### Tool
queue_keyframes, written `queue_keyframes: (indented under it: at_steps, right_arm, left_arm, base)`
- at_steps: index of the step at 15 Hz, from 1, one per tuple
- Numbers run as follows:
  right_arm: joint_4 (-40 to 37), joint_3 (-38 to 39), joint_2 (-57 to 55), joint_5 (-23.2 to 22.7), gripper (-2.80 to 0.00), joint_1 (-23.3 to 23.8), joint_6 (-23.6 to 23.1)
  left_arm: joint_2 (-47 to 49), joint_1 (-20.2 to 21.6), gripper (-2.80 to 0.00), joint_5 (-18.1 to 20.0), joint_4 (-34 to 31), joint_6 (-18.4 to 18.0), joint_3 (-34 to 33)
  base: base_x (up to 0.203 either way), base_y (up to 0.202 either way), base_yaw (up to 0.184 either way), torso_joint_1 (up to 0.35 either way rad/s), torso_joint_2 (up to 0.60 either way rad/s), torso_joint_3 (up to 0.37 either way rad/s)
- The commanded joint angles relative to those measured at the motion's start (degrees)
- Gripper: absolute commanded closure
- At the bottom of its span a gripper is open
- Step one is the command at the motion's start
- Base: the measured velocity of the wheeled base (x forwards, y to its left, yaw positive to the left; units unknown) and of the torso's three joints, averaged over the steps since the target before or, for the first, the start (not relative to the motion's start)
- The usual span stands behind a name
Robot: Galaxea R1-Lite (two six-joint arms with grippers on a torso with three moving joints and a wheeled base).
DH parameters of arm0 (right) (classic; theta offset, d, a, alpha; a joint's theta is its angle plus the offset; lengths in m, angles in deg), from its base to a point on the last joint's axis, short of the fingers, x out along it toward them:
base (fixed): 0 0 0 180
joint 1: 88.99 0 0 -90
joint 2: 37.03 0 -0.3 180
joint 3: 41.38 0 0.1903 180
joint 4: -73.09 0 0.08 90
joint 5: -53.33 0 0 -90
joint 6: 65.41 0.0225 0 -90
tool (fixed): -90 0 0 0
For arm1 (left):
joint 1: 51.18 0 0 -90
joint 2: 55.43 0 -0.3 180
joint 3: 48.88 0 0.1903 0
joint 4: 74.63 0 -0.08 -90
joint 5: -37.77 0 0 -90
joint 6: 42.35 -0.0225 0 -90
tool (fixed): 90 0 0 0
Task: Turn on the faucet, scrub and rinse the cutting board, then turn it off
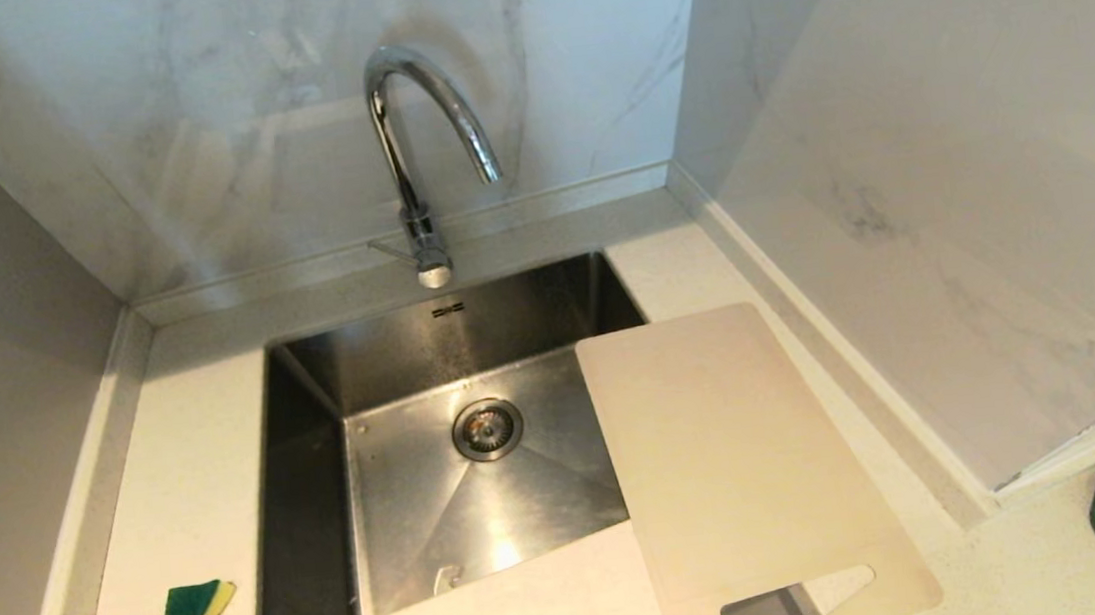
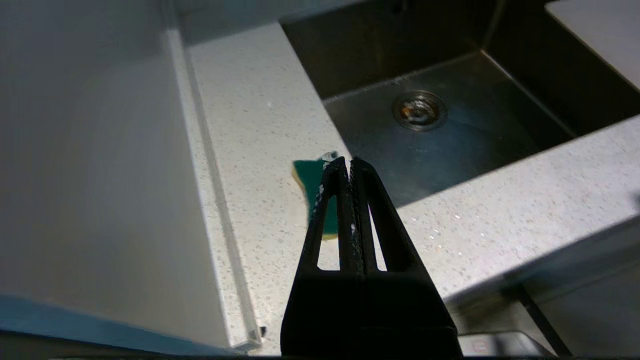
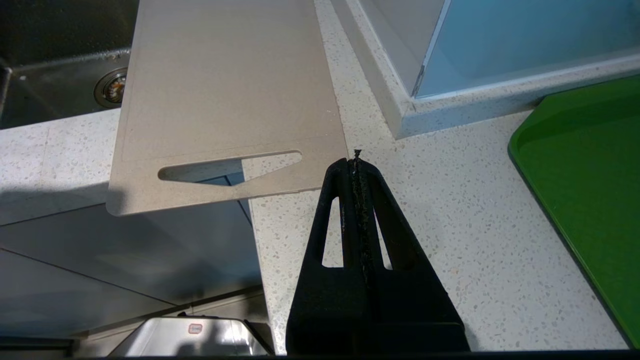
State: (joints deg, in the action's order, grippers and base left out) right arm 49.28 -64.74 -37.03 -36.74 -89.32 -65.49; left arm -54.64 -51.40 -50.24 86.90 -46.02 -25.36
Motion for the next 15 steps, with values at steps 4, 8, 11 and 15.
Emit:
queue_keyframes:
  at_steps: [4,8,11,15]
  right_arm:
    - [0.0,0.08,0.0,-0.01,0.0,-0.02,-0.01]
    - [0.0,0.09,0.0,-0.01,0.0,-0.02,-0.01]
    - [0.0,0.07,0.0,-0.01,0.0,-0.02,-0.01]
    - [0.0,0.09,0.0,-0.01,0.0,-0.02,-0.01]
  left_arm:
    - [-1.06,-0.04,0.0,0.08,-5.15,-0.86,-0.33]
    - [-1.06,-0.04,0.0,0.03,-5.07,-0.28,-0.33]
    - [-1.06,-0.04,0.0,0.03,-5.07,-0.19,-0.25]
    - [-0.88,0.22,0.0,-0.52,-5.16,0.88,-0.24]
  base:
    - [0.0,0.0,0.0,0.0,0.0,0.0]
    - [0.0,0.0,0.0,0.0,0.0,0.0]
    - [0.0,0.0,0.0,0.0,0.0,0.0]
    - [0.0,0.0,0.0,0.0,0.0,0.0]
